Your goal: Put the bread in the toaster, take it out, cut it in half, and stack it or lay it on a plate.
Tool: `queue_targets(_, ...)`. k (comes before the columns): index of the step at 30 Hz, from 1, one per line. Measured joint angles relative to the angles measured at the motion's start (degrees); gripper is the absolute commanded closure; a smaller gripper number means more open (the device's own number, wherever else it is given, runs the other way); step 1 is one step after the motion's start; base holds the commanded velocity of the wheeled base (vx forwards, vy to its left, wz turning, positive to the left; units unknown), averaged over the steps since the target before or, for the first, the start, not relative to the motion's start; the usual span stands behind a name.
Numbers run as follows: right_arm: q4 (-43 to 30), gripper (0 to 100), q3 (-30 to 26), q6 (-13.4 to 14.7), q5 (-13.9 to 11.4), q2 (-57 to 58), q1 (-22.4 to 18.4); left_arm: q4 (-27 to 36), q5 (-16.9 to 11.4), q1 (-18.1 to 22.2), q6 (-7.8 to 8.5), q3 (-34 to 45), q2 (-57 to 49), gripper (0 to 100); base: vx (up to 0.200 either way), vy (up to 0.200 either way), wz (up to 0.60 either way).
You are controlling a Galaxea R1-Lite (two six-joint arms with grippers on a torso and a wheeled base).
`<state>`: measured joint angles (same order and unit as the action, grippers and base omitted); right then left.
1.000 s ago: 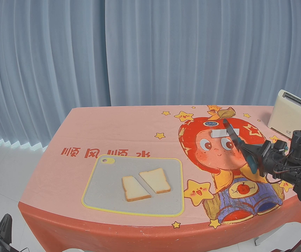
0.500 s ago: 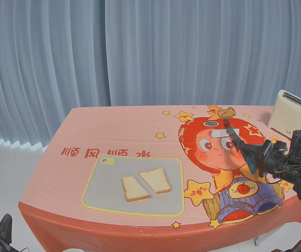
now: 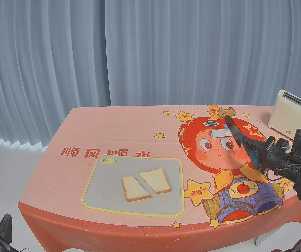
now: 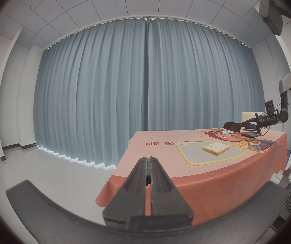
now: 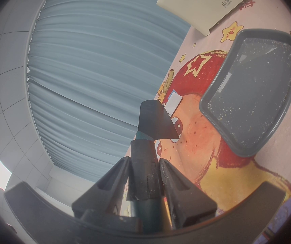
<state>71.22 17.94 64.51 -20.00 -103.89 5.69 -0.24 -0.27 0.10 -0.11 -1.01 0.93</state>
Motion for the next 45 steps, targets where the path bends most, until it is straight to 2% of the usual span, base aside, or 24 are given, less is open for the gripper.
queue_targets(5, 0.0, 100, -0.1, 0.2, -0.2, -0.4, 0.0, 0.0, 0.0, 0.0, 0.01, 0.0, 0.0, 100, 0.000, 0.000, 0.00)
queue_targets(8, 0.0, 100, -0.3, 0.4, -1.4, -0.4, 0.0, 0.0, 0.0, 0.0, 0.00, 0.0, 0.0, 100, 0.000, 0.000, 0.00)
queue_targets(14, 0.0, 100, -0.6, 3.2, -2.7, -0.3, 0.0, 0.0, 0.0, 0.0, 0.01, 0.0, 0.0, 100, 0.000, 0.000, 0.00)
queue_targets(21, 0.0, 100, -0.9, 3.4, -4.3, 0.3, 0.0, 0.0, 0.0, 0.0, 0.04, 0.0, 0.0, 100, 0.000, 0.000, 0.00)
queue_targets(45, 0.0, 100, -0.9, 3.4, -4.8, 2.0, -1.3, 0.0, 0.0, 0.0, 0.01, 0.0, 0.0, 100, 0.000, 0.000, 0.00)
